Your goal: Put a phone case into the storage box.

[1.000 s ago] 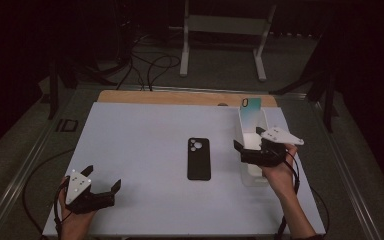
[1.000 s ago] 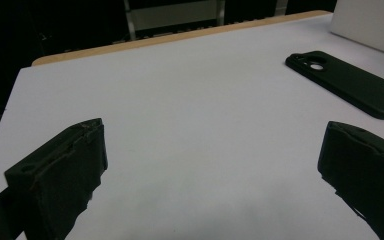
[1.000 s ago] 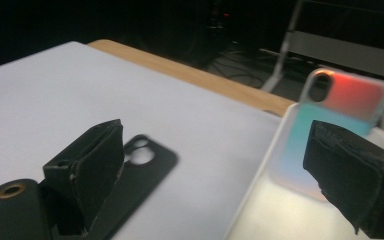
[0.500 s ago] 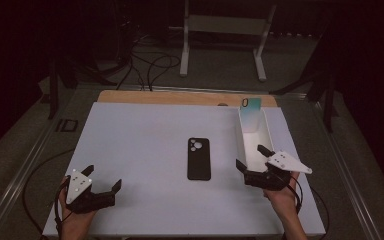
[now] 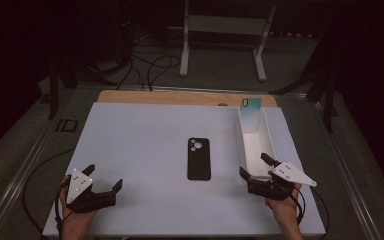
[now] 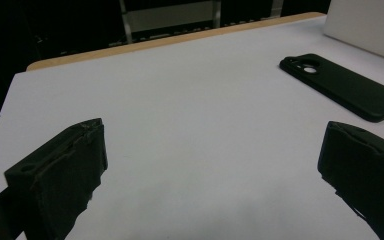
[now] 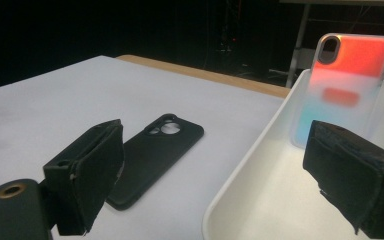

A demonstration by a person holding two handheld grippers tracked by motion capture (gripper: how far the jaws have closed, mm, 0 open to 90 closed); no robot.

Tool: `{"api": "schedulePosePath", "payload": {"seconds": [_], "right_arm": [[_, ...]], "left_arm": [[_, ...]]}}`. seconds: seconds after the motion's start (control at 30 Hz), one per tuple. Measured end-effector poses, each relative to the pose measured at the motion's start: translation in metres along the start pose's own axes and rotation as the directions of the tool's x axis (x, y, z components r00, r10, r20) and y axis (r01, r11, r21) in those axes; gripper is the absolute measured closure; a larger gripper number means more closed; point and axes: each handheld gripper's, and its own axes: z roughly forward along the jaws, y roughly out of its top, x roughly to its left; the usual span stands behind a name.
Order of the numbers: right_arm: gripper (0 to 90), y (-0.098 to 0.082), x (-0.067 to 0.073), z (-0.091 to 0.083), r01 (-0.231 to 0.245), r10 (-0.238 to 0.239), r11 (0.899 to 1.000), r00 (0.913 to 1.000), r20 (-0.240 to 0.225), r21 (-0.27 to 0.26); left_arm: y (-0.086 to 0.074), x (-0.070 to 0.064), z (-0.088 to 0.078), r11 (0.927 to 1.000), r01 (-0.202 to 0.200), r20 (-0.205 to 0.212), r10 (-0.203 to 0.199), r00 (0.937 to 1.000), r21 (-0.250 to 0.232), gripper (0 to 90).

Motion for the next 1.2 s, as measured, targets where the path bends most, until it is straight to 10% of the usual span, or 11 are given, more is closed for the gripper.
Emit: {"api": "schedulePosePath", "payload": {"seconds": [0.53,1.2], "right_arm": [[9.6,-0.001,0.0,0.001,0.003,-0.003,1.0,1.0,0.001,0.001],[11.4,-0.004,-0.003,0.0,-0.024,0.024,1.0,0.9997,0.005,-0.005]], "left_arm": [[0.023,-0.017,0.012,0.9999,-0.008,0.083,0.009,0.9965,-0.009,0.2],[0.076,-0.07,0.081,0.9968,-0.078,0.261,0.07,0.9627,0.02,0.2]]}}
